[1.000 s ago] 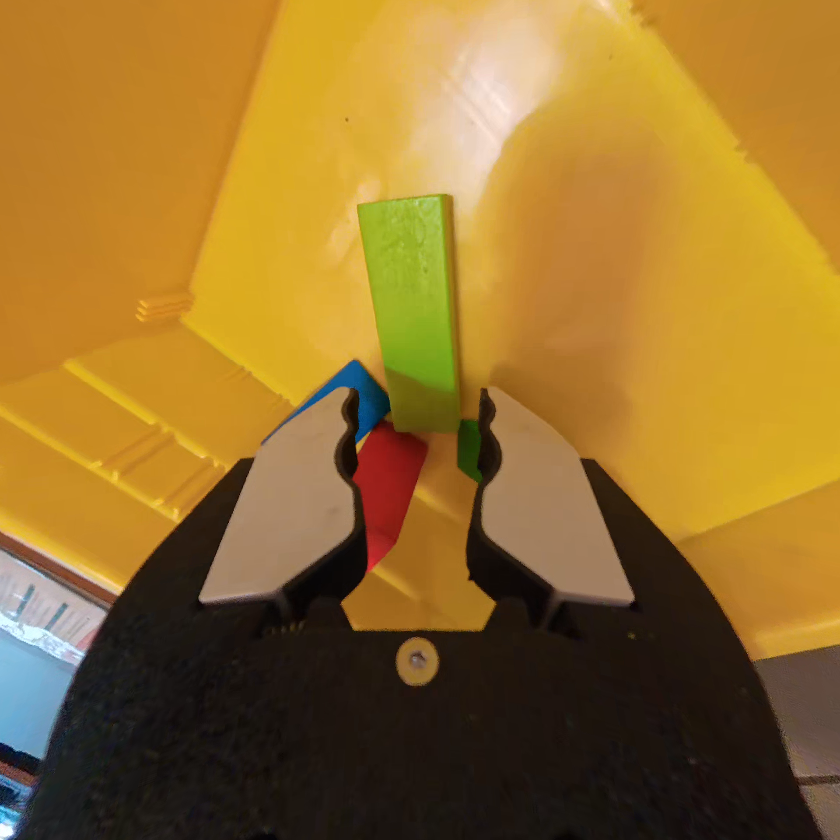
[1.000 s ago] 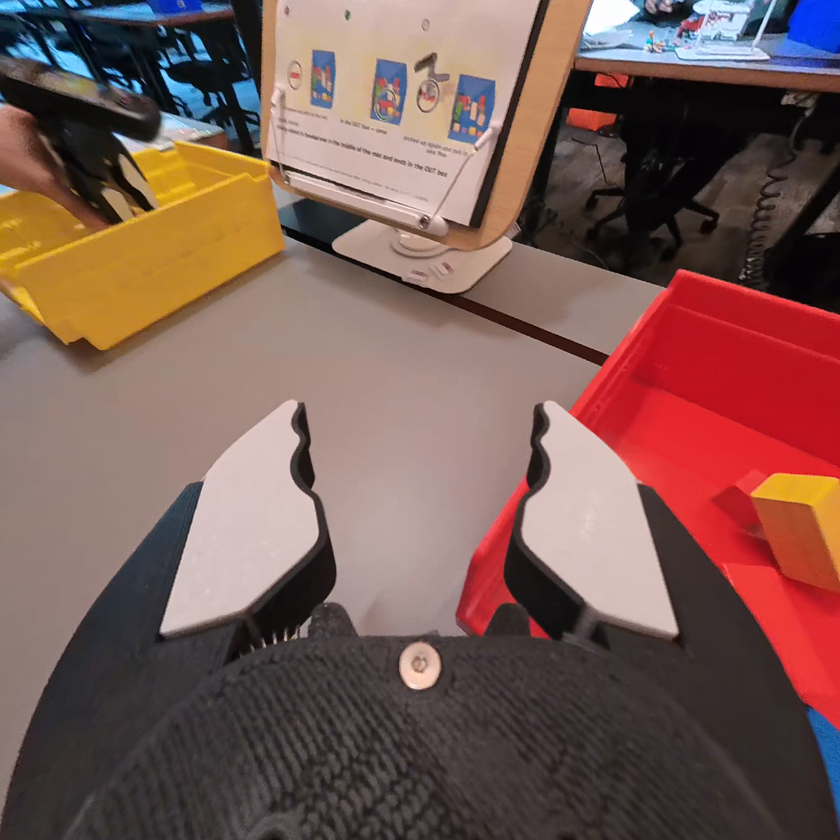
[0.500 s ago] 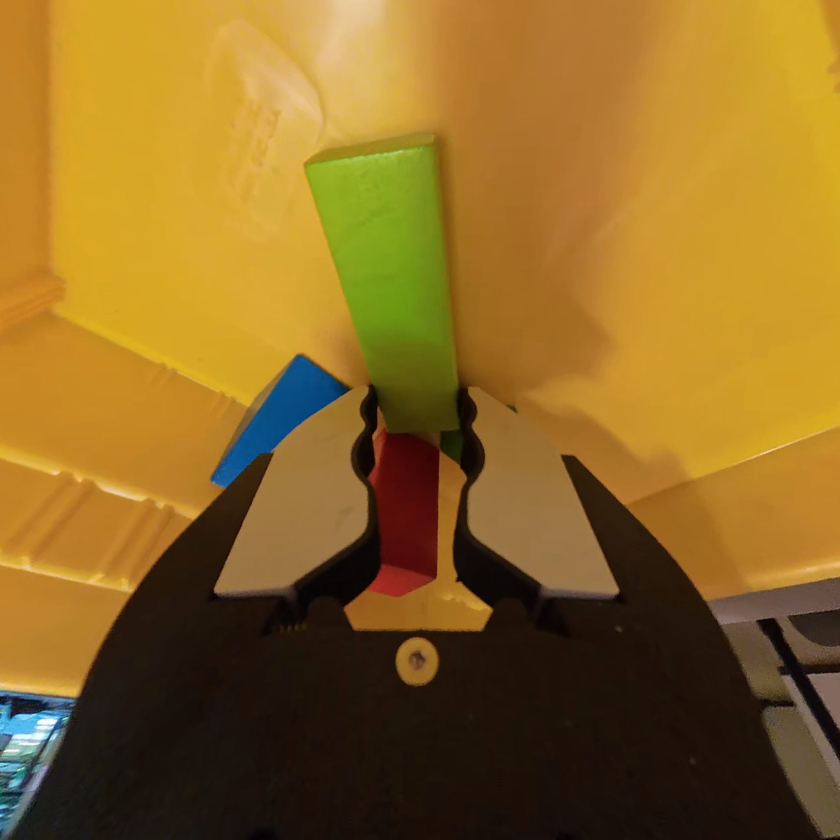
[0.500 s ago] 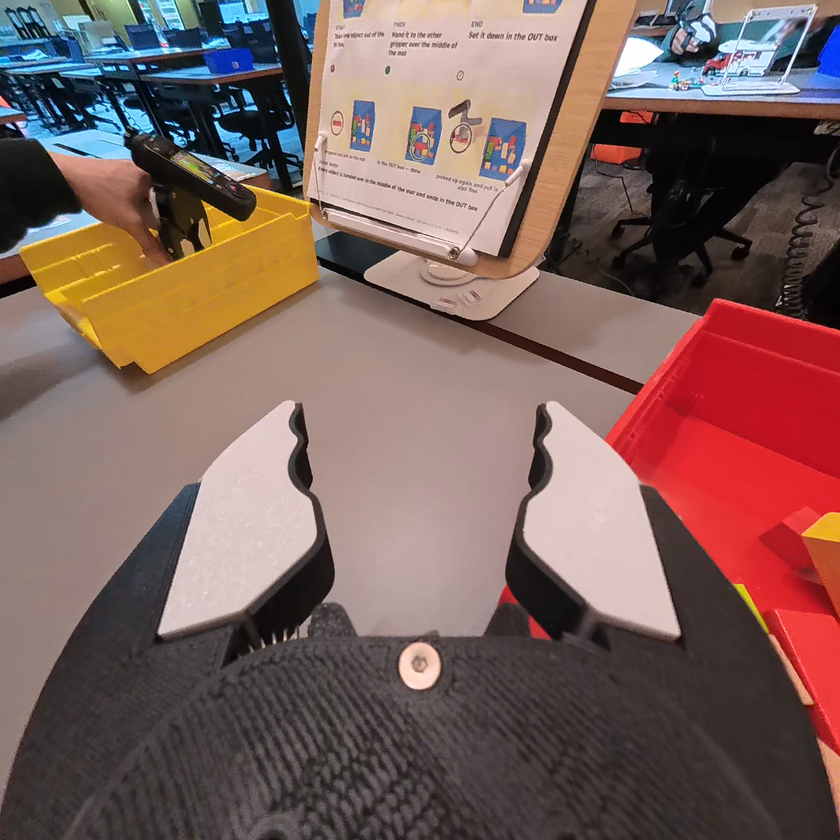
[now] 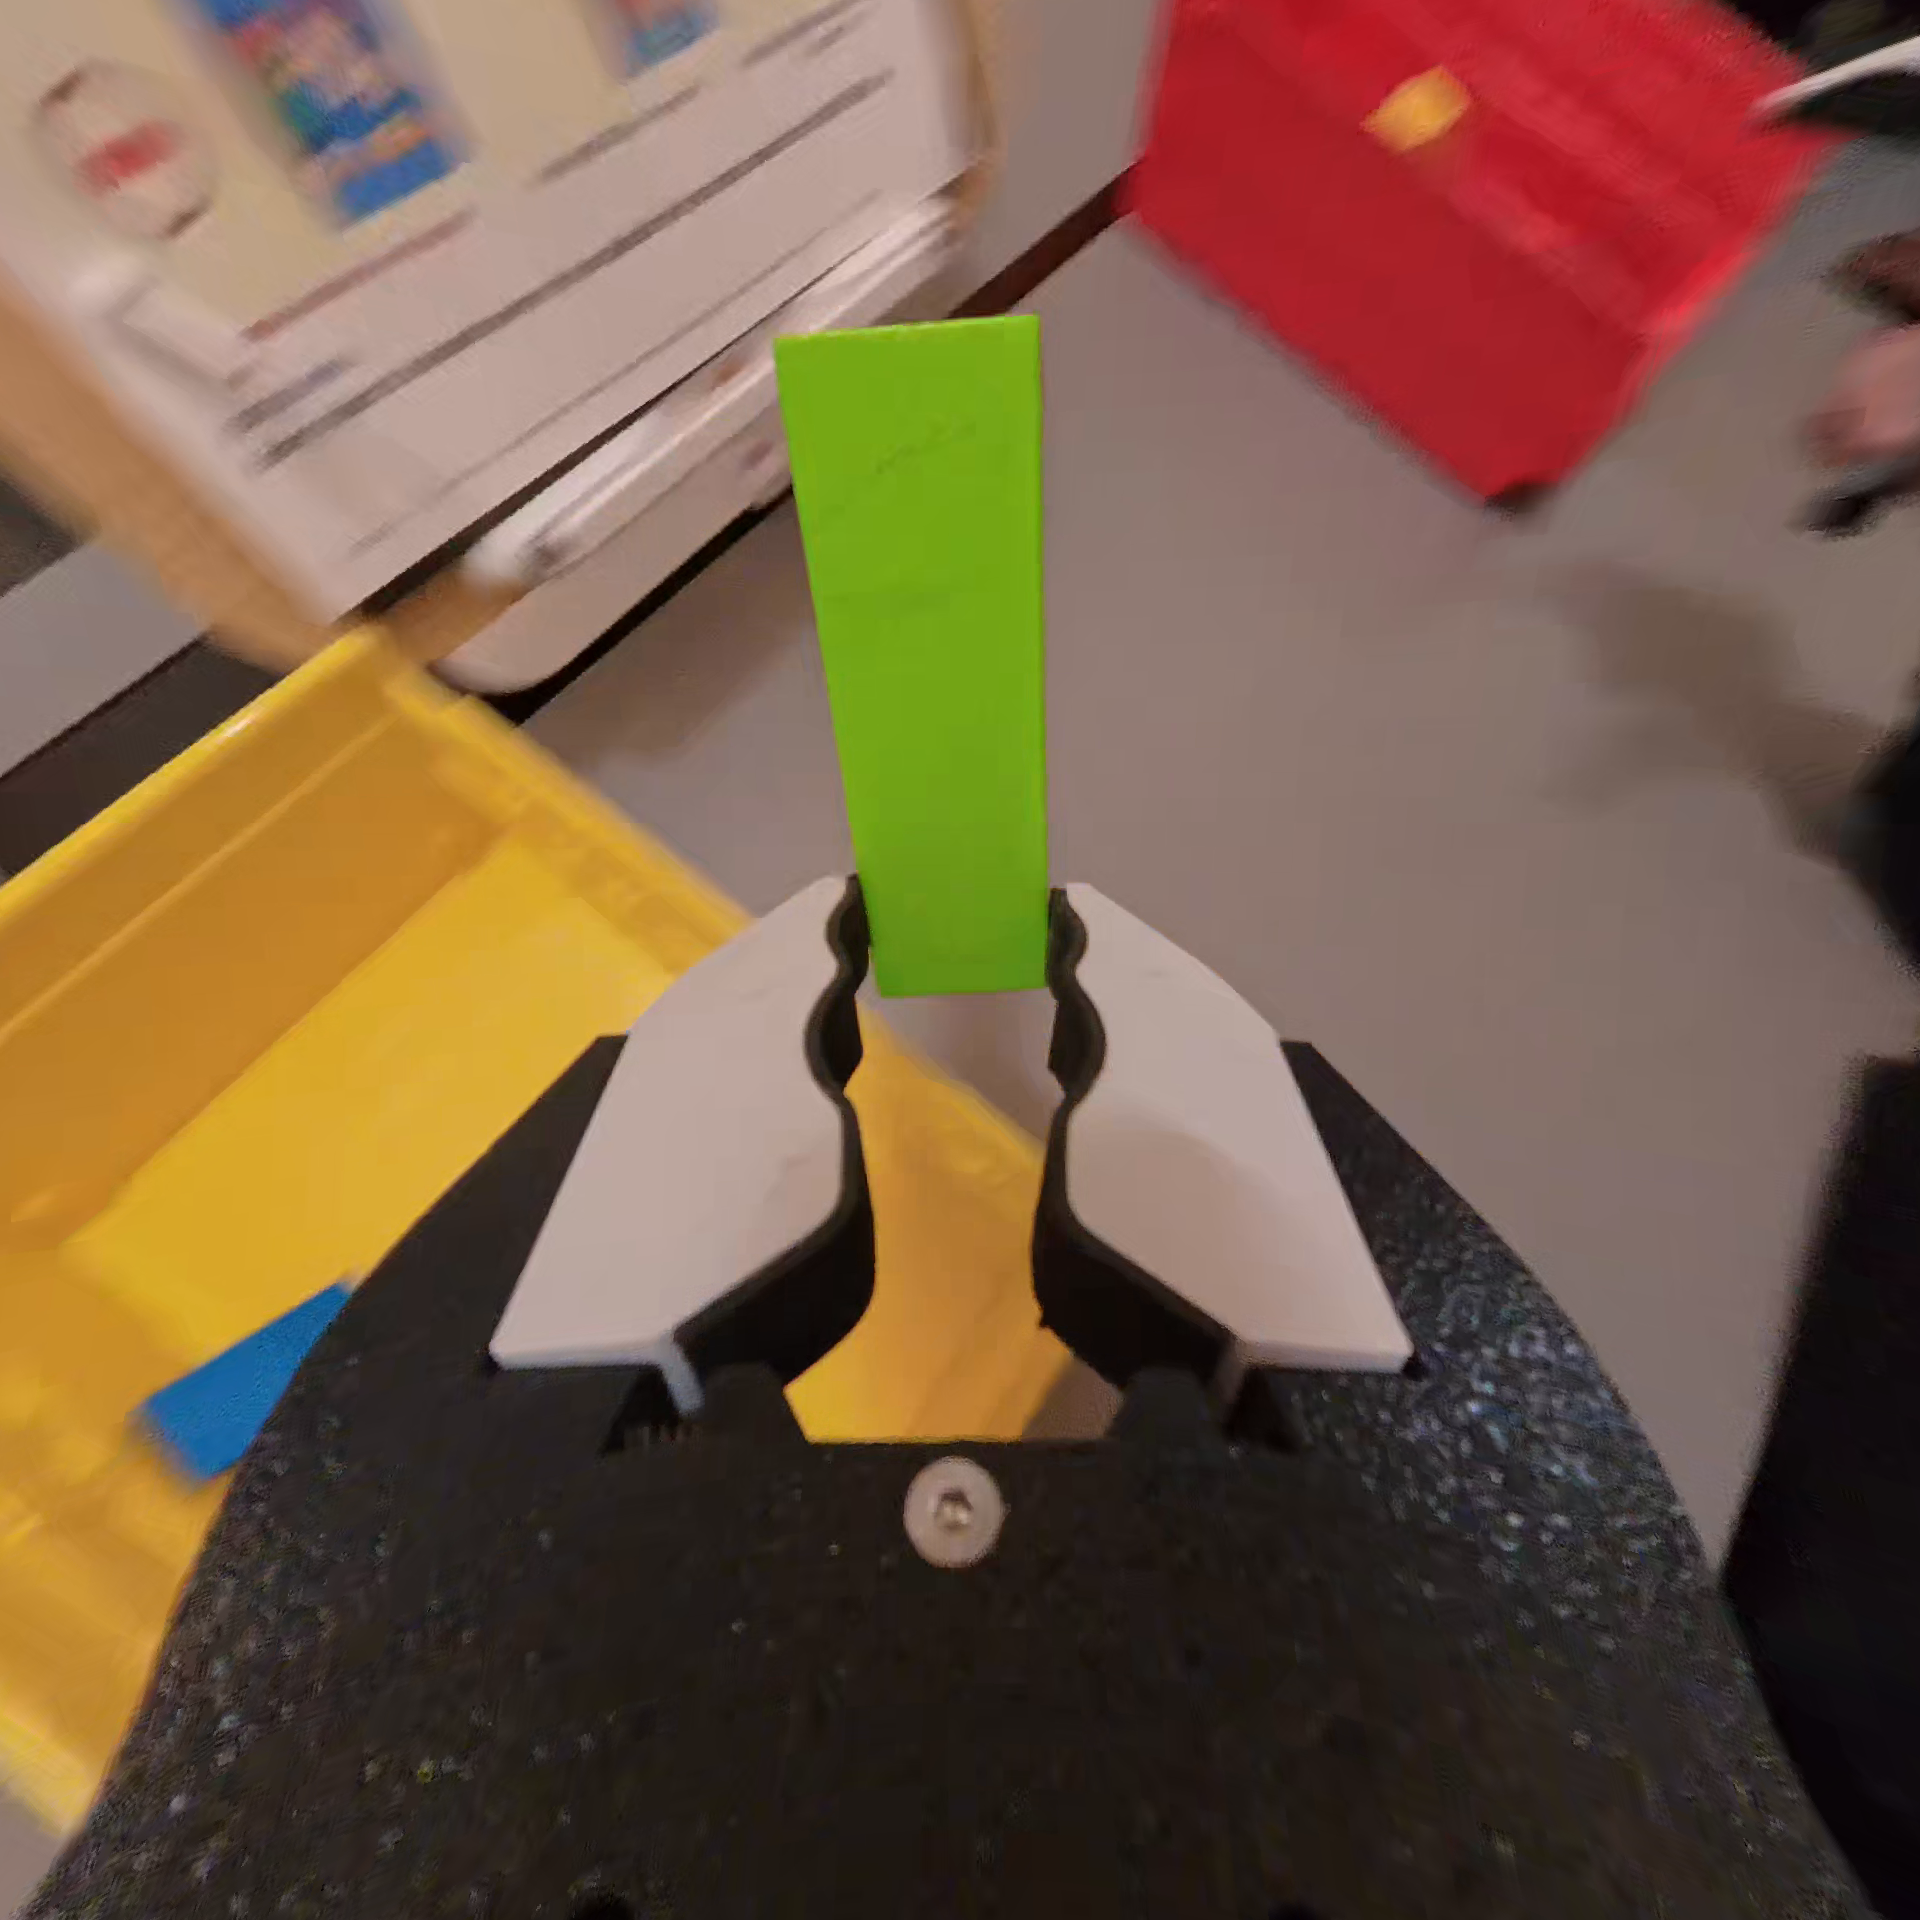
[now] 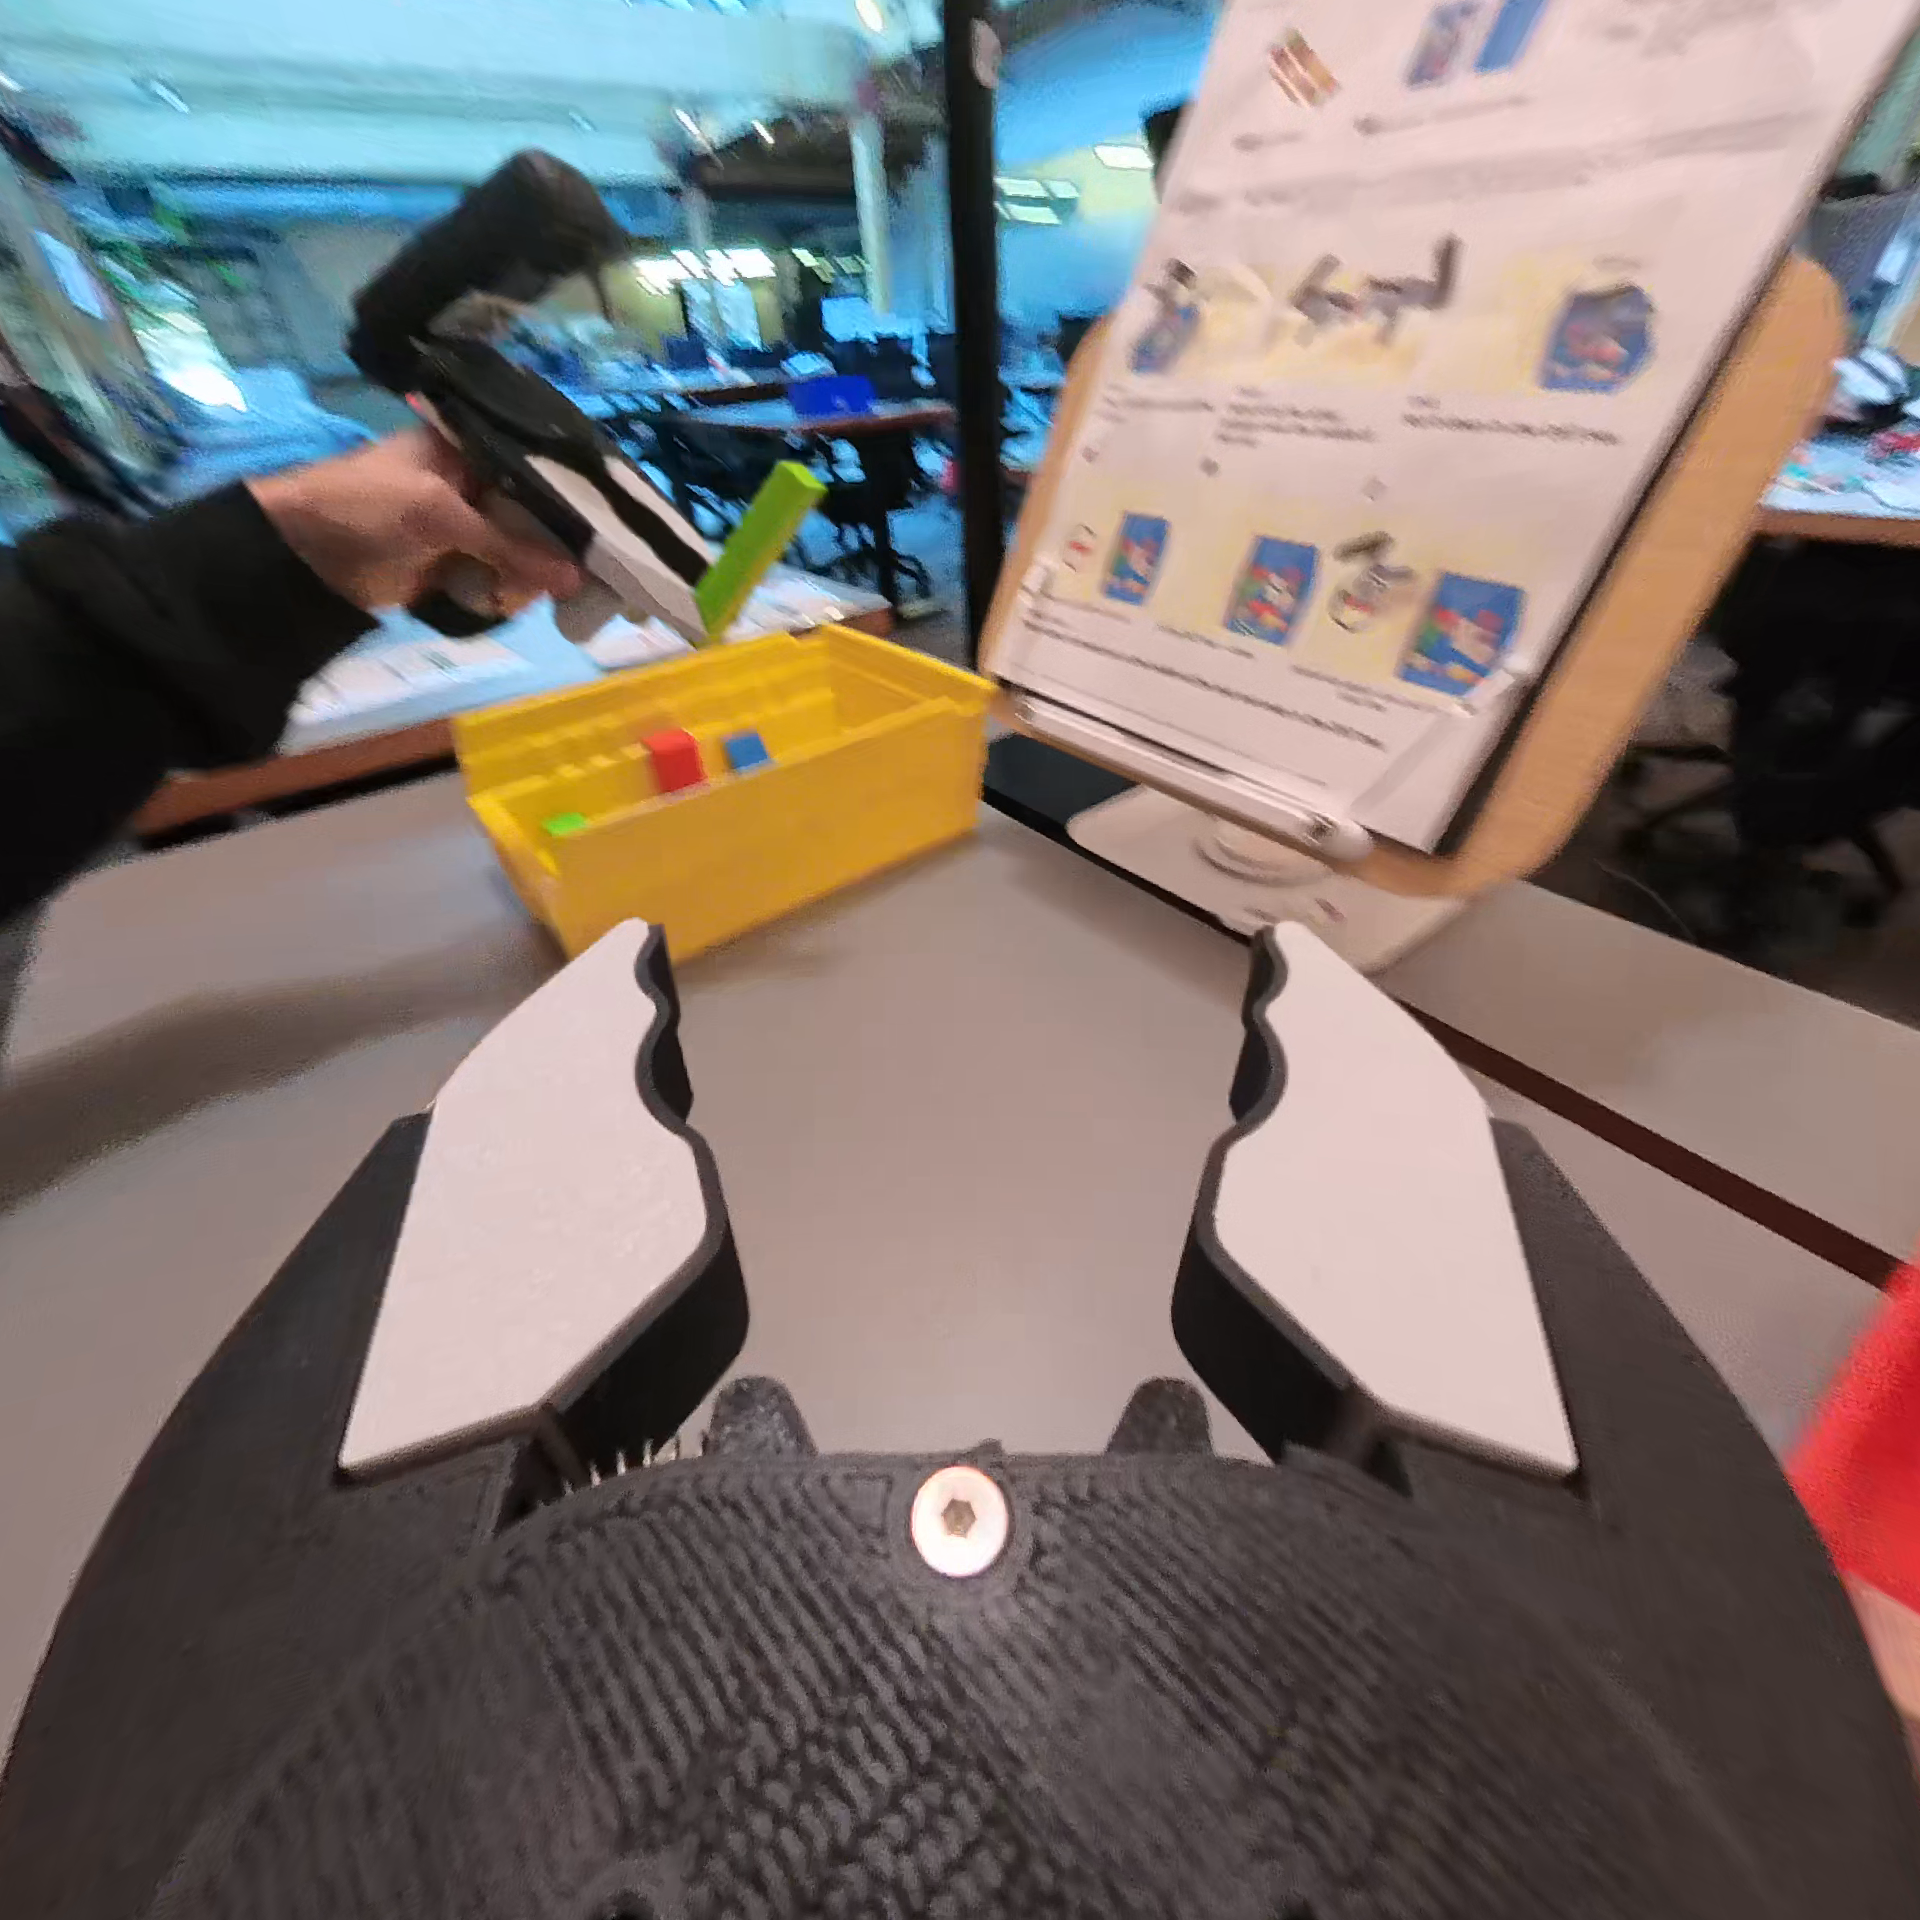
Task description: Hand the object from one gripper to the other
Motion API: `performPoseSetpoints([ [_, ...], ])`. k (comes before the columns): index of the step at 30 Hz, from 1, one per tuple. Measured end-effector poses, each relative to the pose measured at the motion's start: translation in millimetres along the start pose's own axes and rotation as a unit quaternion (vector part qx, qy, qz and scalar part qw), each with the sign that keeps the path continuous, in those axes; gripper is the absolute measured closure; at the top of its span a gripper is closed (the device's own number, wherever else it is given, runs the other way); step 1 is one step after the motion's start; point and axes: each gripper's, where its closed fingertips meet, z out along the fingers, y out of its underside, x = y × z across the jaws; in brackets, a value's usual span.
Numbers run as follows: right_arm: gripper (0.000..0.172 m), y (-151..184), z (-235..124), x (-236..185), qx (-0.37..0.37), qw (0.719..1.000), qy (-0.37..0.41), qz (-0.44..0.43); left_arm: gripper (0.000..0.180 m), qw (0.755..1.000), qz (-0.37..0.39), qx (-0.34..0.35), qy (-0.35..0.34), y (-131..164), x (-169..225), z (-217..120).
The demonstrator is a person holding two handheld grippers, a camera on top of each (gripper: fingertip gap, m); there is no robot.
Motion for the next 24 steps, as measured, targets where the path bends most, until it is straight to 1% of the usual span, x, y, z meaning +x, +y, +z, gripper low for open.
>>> performPoseSetpoints([
  [1,0.067,-5.0,5.5,-10.8,0.017,1.0,-0.022,0.009,0.148,0.999,0.017,0.025,0.03,-7.8,27.3,-0.6],
  [3,0.066,-12.9,15.2,-31.7,0.045,0.996,-0.067,0.032,0.148,0.992,0.045,0.068,0.098,-18.2,81.2,3.2],
  [5,0.067,-18.7,22.2,-51.3,0.066,0.99,-0.112,0.053,0.148,0.98,0.07,0.096,0.16,-21.4,127.9,13.0],
  [7,0.07,-20.7,27.1,-66.1,0.074,0.984,-0.147,0.071,0.148,0.966,0.097,0.107,0.214,-19.2,167.8,25.4],
  [9,0.076,-20.3,29.7,-78.3,0.074,0.978,-0.178,0.082,0.148,0.959,0.12,0.099,0.236,-14.0,193.7,39.8],
  [11,0.078,-20.6,30.9,-85.4,0.076,0.974,-0.194,0.088,0.148,0.955,0.134,0.091,0.247,-11.1,210.3,51.9],
  [13,0.085,-20.8,30.7,-92.7,0.079,0.97,-0.213,0.088,0.148,0.947,0.139,0.09,0.275,-10.5,226.9,57.8],
  [15,0.095,-20.6,29.7,-100.3,0.083,0.964,-0.237,0.084,0.148,0.945,0.146,0.078,0.282,-7.1,234.8,64.9],
  [20,0.111,-13.6,28.7,-114.9,0.067,0.956,-0.278,0.061,0.148,0.943,0.164,0.047,0.284,4.4,242.0,75.8],
  [21,0.12,-10.7,29.2,-116.1,0.058,0.956,-0.281,0.058,0.148,0.942,0.166,0.044,0.288,6.0,243.5,76.0],
  [22,0.135,-7.2,30.1,-114.7,0.048,0.958,-0.278,0.059,0.148,0.941,0.17,0.043,0.288,7.3,244.4,76.2],
  [24,0.136,-4.8,29.7,-113.1,0.039,0.956,-0.281,0.07,0.148,0.943,0.169,0.044,0.283,7.6,244.1,77.3],
])
